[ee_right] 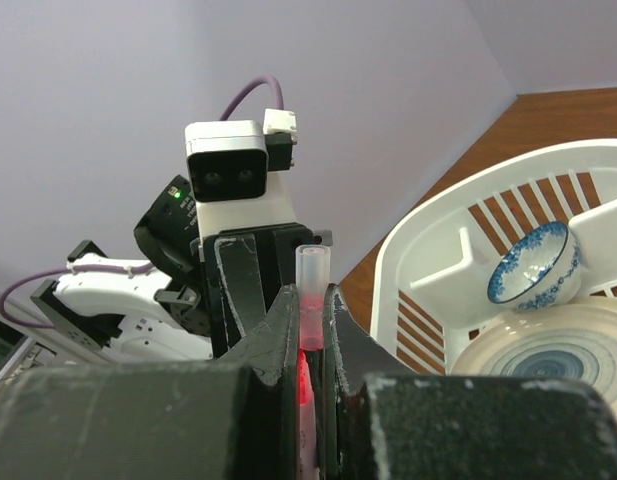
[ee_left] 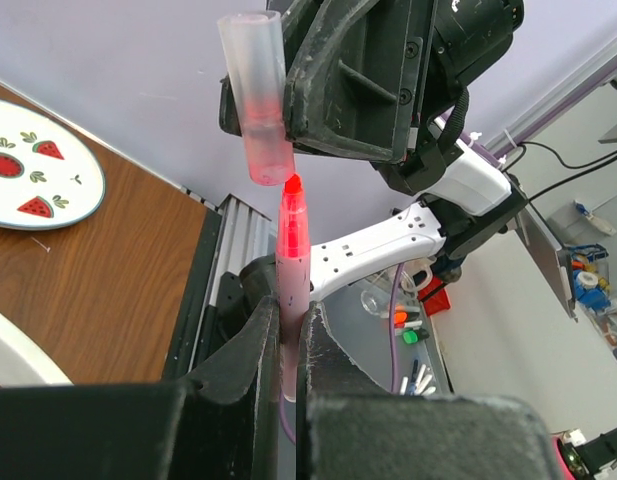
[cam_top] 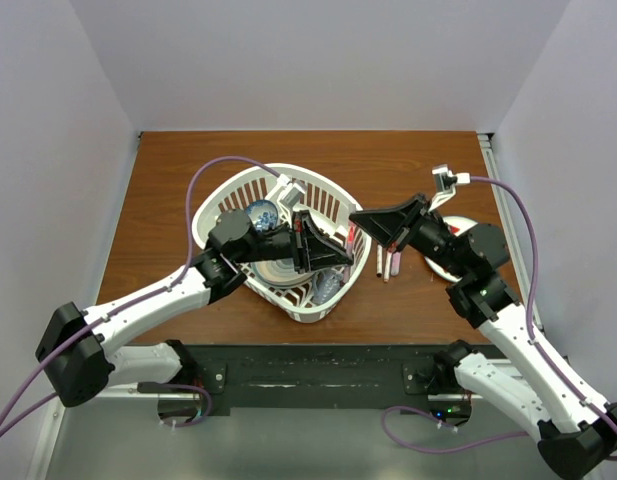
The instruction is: Insert the pens into the pen caps
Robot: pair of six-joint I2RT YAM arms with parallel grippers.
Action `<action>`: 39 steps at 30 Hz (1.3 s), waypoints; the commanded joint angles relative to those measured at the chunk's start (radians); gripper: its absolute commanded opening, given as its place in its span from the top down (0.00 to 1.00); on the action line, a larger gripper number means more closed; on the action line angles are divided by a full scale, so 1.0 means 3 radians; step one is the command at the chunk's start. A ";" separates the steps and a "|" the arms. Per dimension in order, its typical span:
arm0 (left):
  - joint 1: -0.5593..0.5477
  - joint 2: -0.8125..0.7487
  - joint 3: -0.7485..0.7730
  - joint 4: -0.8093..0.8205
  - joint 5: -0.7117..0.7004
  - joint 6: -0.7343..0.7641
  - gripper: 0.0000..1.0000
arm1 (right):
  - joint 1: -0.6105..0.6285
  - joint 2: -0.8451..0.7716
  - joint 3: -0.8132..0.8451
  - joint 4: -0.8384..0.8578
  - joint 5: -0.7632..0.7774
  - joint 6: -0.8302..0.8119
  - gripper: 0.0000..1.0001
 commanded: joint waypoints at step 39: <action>0.0149 0.0239 0.0340 0.0895 -0.0282 -0.0052 1.00 | 0.0092 -0.0311 -0.0331 -0.0381 -0.0214 -0.0335 1.00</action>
